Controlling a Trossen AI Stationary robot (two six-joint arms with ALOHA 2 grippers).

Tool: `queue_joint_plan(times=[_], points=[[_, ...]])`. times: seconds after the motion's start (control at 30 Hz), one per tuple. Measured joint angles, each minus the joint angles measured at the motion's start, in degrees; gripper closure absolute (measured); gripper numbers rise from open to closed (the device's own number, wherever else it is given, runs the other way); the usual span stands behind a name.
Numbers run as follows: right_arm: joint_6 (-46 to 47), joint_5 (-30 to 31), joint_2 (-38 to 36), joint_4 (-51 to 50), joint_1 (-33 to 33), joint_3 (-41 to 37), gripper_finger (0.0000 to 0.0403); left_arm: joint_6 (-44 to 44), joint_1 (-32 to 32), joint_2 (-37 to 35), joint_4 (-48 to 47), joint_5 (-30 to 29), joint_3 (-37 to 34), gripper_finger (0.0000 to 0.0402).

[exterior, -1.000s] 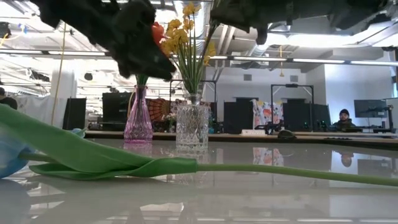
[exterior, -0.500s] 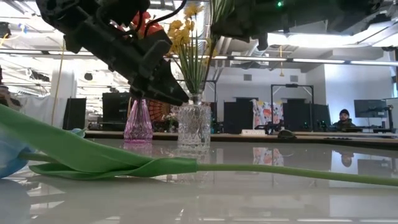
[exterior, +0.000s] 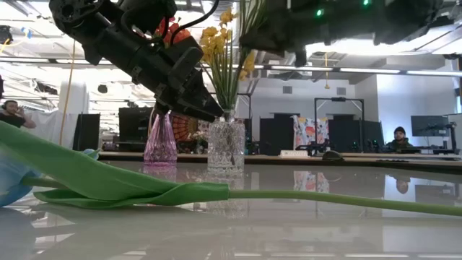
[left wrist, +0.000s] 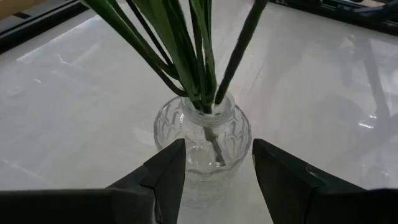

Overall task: Sort flowers into vase by color
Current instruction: Put the yellow flowers into the transparent vase

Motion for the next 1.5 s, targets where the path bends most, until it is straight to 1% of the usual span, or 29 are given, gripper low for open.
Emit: queue_joint_plan(times=[0.1,0.2,0.43,0.63,0.73,0.83,0.93,1.07,1.13,1.23,1.37,1.5], points=[[0.0,0.0,2.6,2.3,-0.2,0.0,0.0369,0.0,0.0,0.0,0.0,0.9,0.0,0.0228],[-0.1,0.0,3.6,2.2,0.1,0.5,0.0369,0.0,0.0,0.0,-0.1,1.4,0.0,0.0228],[0.9,-0.7,4.3,-3.2,0.1,1.1,0.0369,0.0,0.0,0.0,-0.4,2.2,0.0,0.0228],[4.2,-2.8,4.3,-7.6,-1.0,1.1,0.0358,0.6,0.0,0.0,-0.6,2.2,0.0,0.0228],[4.3,-3.1,4.3,-8.1,-1.3,1.1,0.0354,0.9,0.0,0.0,-0.6,2.2,0.0,0.0228],[6.0,-3.3,2.6,-10.4,-1.4,2.0,0.0341,3.3,0.0,0.0,-0.7,3.5,0.0,0.0228],[8.1,-4.7,0.0,-17.2,-1.4,4.0,0.0310,3.8,0.0,0.0,-0.6,5.1,0.0,0.0228],[8.4,-8.5,-2.0,-26.7,-1.3,6.2,0.0247,3.6,0.0,0.0,-1.2,5.3,0.0,0.0228],[8.5,-11.8,-2.4,-30.3,-1.7,7.1,0.0209,3.6,0.0,0.0,-2.3,5.3,0.0,0.0228],[10.0,-18.2,-2.4,-37.0,-2.8,9.0,0.0153,2.9,0.0,0.0,-4.2,5.9,0.0,0.0228],[11.5,-25.5,-2.4,-49.1,-4.5,13.5,0.0095,2.5,0.0,0.0,-6.5,10.0,0.0,0.0228],[11.1,-30.2,-2.4,-63.4,-5.4,18.3,0.0060,2.1,-0.1,0.0,-8.0,15.1,0.0,0.0228]])
